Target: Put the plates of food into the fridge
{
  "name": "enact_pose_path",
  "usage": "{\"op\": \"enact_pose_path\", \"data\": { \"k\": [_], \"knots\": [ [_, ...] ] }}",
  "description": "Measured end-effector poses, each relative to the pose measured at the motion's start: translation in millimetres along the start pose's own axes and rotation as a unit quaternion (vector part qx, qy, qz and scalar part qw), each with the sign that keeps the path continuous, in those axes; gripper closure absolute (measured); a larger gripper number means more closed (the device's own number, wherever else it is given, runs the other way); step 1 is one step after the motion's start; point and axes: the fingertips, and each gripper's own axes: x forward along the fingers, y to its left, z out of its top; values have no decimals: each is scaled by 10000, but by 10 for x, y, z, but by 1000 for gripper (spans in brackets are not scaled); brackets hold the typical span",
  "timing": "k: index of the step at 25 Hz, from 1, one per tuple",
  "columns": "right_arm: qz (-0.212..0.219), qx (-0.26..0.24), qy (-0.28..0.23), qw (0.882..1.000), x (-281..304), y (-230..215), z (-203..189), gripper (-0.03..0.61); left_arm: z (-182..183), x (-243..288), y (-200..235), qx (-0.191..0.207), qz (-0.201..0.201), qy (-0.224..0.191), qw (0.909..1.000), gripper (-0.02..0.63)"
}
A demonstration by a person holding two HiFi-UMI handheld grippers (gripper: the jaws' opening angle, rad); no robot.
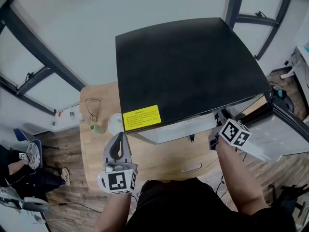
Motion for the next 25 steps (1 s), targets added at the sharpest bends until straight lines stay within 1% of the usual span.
{"op": "enact_pose_path", "data": {
  "k": [2, 4, 8, 10, 13, 16, 19, 22, 25],
  "knots": [
    [-190, -482, 77, 9986, 1, -17, -7, 476, -4, -3, -14, 16, 14, 60, 10000, 611],
    [-346, -810, 106, 9961, -5, -34, 6, 462, 1, -14, -41, 54, 23, 116, 9999, 611],
    [-608, -1039, 167, 9926, 6, -119, 1, 431, -28, -18, -50, 147, 17, 237, 9996, 611],
    [-668, -1085, 138, 9918, -1, -152, 2, 426, -55, -15, -27, 153, 36, 270, 9995, 611],
    [-654, -1098, 19, 9918, -22, -137, 32, 426, -31, -25, 26, 106, 92, 181, 9997, 611],
    [-612, -1094, -157, 9920, -113, -68, 80, 426, 4, -63, 53, 111, 23, 116, 9999, 611],
    [-580, -1107, -339, 9916, -261, 50, 89, 426, -32, -154, 137, 107, -2, 155, 9998, 611],
    [-515, -1126, -371, 9916, -378, 211, 9, 426, -34, -296, 295, 54, 48, 36, 10000, 611],
    [-315, -1056, -405, 9931, -499, 422, -117, 428, -45, -456, 475, 26, 80, -29, 10000, 611]
  ]
}}
